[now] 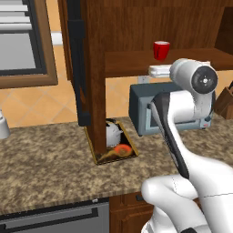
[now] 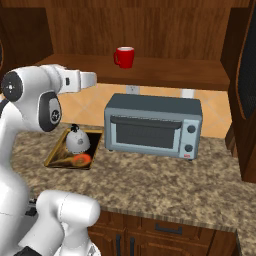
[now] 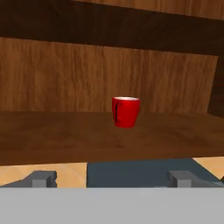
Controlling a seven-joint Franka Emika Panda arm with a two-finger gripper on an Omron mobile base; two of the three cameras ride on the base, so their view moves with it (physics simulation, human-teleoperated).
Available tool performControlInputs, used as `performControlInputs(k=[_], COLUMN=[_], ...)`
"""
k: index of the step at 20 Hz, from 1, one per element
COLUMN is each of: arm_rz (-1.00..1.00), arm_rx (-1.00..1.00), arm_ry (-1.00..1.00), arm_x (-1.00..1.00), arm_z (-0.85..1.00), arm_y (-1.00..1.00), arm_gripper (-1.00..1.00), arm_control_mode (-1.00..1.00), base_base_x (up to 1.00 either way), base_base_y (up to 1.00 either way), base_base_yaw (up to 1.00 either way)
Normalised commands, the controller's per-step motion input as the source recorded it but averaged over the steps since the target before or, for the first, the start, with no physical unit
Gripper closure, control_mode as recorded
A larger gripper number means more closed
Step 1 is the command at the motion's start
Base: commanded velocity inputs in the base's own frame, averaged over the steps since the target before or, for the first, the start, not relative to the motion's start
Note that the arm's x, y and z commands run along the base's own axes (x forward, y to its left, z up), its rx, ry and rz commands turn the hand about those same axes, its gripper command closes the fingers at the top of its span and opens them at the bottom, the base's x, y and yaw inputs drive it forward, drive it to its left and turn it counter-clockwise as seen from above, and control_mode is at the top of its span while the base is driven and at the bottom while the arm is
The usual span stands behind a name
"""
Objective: Pick the kettle from the counter and place it on the tray. Then pick the mug from the cabinet and place it on the tray. Then close the cabinet doors.
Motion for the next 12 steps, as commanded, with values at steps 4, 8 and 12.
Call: performControlInputs(k=[4,8,12], arm_rz=[-0.11,-0.02,0.0], arm_rx=[0.14,0.21,0.04], arm_ry=[-0.06,-0.03,0.0], arm_x=[-0.27,-0.15,0.16], arm_z=[0.66,0.02,-0.09], arm_y=[-0.3,-0.48,0.02], arm_gripper=[-1.0,-1.0,-1.0], arm_control_mode=[-1.0,-1.0,-1.0], base_base_x=[0.0,0.0,0.0], base_base_y=[0.0,0.0,0.0], base_base_yaw=[0.0,0.0,0.0])
